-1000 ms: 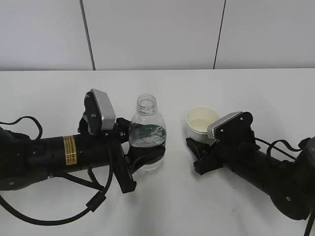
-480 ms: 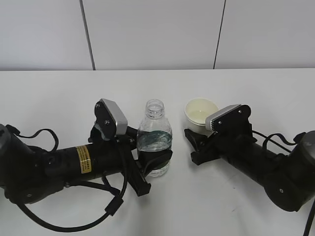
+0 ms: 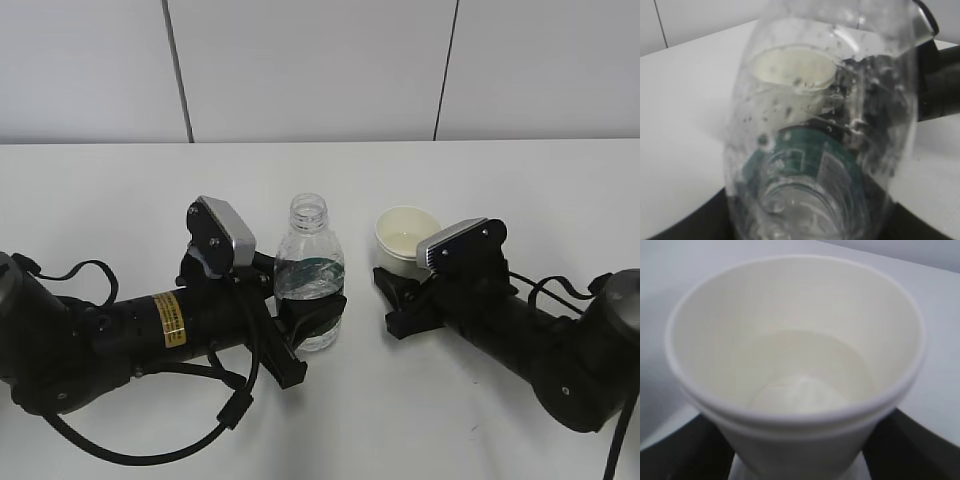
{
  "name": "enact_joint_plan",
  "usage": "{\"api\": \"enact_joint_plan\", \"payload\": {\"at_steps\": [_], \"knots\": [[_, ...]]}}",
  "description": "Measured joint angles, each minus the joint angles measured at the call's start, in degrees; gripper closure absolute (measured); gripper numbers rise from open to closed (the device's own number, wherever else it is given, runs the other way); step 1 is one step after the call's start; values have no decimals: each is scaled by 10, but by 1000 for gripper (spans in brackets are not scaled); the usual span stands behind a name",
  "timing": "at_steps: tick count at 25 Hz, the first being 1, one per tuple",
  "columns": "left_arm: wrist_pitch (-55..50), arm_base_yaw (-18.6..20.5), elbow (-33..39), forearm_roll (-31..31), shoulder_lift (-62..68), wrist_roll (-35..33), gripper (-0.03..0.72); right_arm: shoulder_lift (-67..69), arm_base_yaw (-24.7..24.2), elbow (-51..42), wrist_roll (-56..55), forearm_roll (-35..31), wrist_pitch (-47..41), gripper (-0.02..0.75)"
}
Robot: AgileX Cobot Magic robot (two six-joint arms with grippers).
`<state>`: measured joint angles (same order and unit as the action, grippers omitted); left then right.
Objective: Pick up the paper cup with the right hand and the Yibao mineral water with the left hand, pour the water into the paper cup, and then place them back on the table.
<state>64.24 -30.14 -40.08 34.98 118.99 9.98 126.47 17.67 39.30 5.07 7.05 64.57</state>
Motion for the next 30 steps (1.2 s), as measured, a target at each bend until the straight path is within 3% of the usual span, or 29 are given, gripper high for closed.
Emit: {"api": "enact_joint_plan", "payload": {"at_steps": [9, 19, 30], "knots": [[0, 0, 0, -22, 1, 0, 342, 3, 0, 5, -1, 26, 0, 194], [0, 6, 0, -210, 1, -61, 343, 3, 0, 5, -3, 123, 0, 194], [2, 6, -1, -236, 26, -63, 343, 3, 0, 5, -3, 142, 0, 195]]}}
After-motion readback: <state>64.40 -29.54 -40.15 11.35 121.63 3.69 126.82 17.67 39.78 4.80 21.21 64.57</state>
